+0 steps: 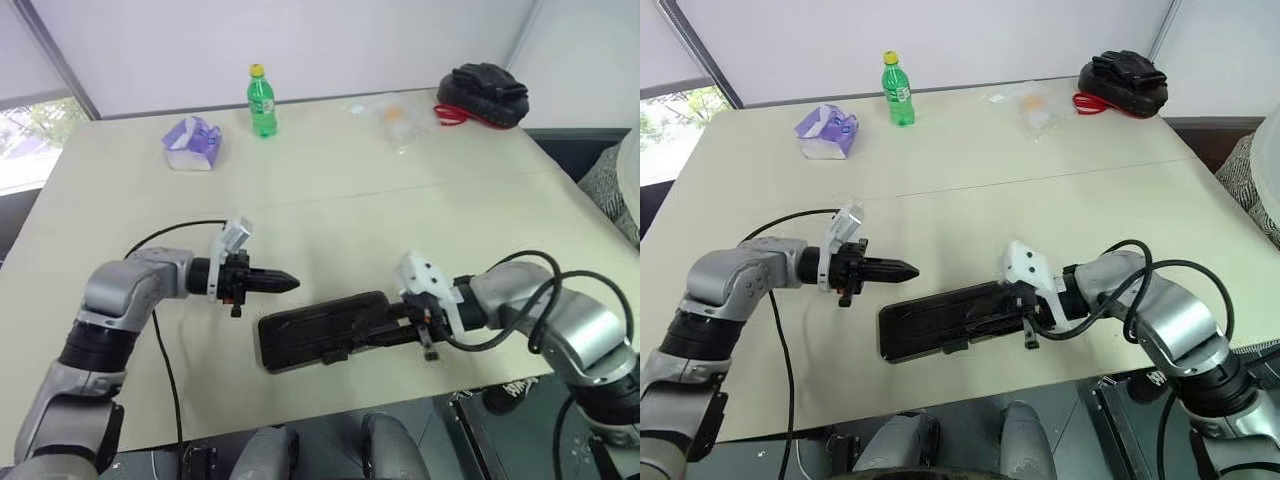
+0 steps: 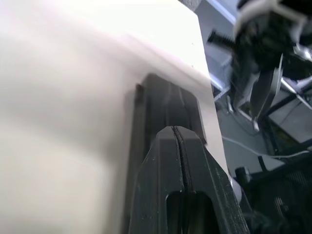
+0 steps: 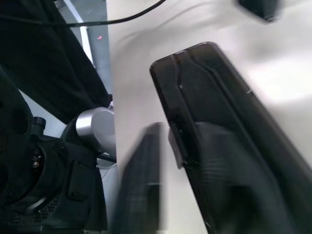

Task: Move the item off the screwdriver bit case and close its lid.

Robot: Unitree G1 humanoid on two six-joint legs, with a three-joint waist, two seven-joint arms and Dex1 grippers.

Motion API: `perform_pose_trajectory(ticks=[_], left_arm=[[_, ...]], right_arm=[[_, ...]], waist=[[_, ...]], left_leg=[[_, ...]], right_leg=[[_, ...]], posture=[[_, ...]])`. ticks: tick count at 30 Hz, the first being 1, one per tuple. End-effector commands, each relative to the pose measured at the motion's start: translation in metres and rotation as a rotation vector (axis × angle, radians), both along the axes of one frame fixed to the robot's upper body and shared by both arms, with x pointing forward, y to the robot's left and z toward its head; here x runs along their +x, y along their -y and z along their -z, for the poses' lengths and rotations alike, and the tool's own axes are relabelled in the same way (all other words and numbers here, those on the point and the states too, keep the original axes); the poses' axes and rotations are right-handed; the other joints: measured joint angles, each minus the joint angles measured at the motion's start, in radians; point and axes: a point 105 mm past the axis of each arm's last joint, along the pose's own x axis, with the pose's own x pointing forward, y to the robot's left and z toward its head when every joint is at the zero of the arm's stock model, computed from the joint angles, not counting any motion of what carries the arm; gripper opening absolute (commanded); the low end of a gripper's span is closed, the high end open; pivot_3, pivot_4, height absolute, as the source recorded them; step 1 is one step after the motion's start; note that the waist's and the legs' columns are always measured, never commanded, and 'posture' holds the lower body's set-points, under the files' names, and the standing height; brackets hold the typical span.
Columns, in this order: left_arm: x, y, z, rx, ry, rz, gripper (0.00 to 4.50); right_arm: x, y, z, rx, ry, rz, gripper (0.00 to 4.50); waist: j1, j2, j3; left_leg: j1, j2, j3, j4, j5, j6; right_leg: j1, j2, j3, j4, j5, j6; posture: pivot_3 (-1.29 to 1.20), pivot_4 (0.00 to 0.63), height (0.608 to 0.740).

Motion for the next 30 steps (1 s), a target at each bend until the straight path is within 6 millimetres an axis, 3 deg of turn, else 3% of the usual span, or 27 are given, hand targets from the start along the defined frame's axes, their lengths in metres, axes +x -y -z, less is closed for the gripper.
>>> perform_pose_trajectory(ticks=[1, 8, 15, 21, 30], left_arm=[[0.003, 0.010, 0.000, 0.016, 0.028, 0.040, 0.00], [-0.017, 0.031, 0.011, 0.045, 0.013, 0.179, 0.00], [0.005, 0.033, 0.036, 0.100, 0.063, 0.082, 0.00], [0.021, 0.039, 0.035, 0.062, 0.088, 0.021, 0.00], [0.019, 0.051, 0.047, 0.087, 0.111, 0.039, 0.00]], right_arm=[[-0.004, -0.008, 0.008, -0.007, 0.018, -0.016, 0.06], [-0.011, -0.012, 0.032, -0.048, -0.014, 0.002, 0.06], [-0.007, -0.016, 0.043, -0.057, -0.003, 0.064, 0.06], [-0.006, -0.016, 0.045, -0.058, 0.005, 0.095, 0.06], [-0.005, -0.015, 0.052, -0.084, 0.028, 0.127, 0.06]], waist=[[0.000, 0.000, 0.000], [0.001, -0.001, 0.001], [0.003, -0.001, 0.001], [0.006, -0.001, 0.001], [0.006, -0.002, 0.001]], left_leg=[[0.000, 0.000, 0.000, 0.000, 0.000, 0.000], [-0.001, 0.000, 0.000, 0.000, 0.000, 0.000], [-0.001, 0.000, 0.000, 0.000, 0.000, 0.000], [-0.001, 0.000, 0.000, 0.001, 0.000, 0.000], [-0.001, 0.000, 0.001, 0.001, 0.000, 0.000]], right_leg=[[0.000, 0.000, 0.000, 0.000, 0.000, 0.000], [-0.001, 0.000, 0.000, 0.000, 0.000, 0.000], [0.000, 0.000, 0.000, 0.000, 0.000, 0.000], [0.000, 0.000, 0.000, 0.000, 0.000, 0.000], [0.000, 0.000, 0.000, 0.000, 0.000, 0.001]], posture=[[0.00, 0.150, 0.740], [0.00, 0.150, 0.740], [0.00, 0.150, 0.740], [0.00, 0.150, 0.740], [0.00, 0.150, 0.740]])
